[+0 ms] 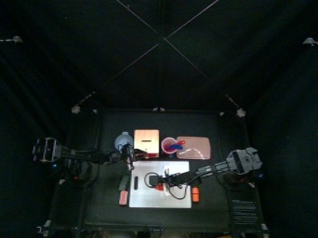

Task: Get the cutter from the drawer then cut the dough then place the extra dough in the bowl
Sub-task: Cut the dough

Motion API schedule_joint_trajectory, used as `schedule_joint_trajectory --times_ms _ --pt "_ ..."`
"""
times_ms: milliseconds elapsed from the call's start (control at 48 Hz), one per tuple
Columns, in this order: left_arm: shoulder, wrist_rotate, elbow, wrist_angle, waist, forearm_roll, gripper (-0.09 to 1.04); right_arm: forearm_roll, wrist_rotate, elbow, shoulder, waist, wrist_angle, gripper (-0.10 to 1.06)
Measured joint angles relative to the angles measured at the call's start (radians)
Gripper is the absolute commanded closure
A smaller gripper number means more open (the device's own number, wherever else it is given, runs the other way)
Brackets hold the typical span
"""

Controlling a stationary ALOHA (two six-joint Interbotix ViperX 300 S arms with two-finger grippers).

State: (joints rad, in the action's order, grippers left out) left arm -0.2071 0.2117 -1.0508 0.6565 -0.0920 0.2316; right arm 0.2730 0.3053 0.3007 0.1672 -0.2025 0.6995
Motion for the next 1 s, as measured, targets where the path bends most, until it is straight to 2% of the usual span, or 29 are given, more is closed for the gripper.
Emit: schedule_joint_trajectory --times_ms 188,438,729,833,1000 --pt "0.003 0.000 0.002 0.000 0.002 0.000 0.35 0.005 0.002 -0.002 0.003 -0.005 -0.006 0.41" --pt "0.005 0.005 0.000 0.002 0.000 -0.002 0.35 0.014 0.000 -0.002 0.005 -0.021 -0.029 0.18" --pt "0.003 0.051 0.002 0.038 0.005 0.015 0.35 0.037 0.002 0.000 -0.002 -0.025 -0.049 0.16" --pt "0.005 0.049 0.002 0.048 0.017 0.028 0.34 0.052 0.002 0.028 -0.034 -0.029 -0.107 0.16" --pt "0.005 0.054 0.000 0.077 0.069 0.069 0.33 0.066 -0.008 0.143 -0.120 -0.029 -0.324 0.16"
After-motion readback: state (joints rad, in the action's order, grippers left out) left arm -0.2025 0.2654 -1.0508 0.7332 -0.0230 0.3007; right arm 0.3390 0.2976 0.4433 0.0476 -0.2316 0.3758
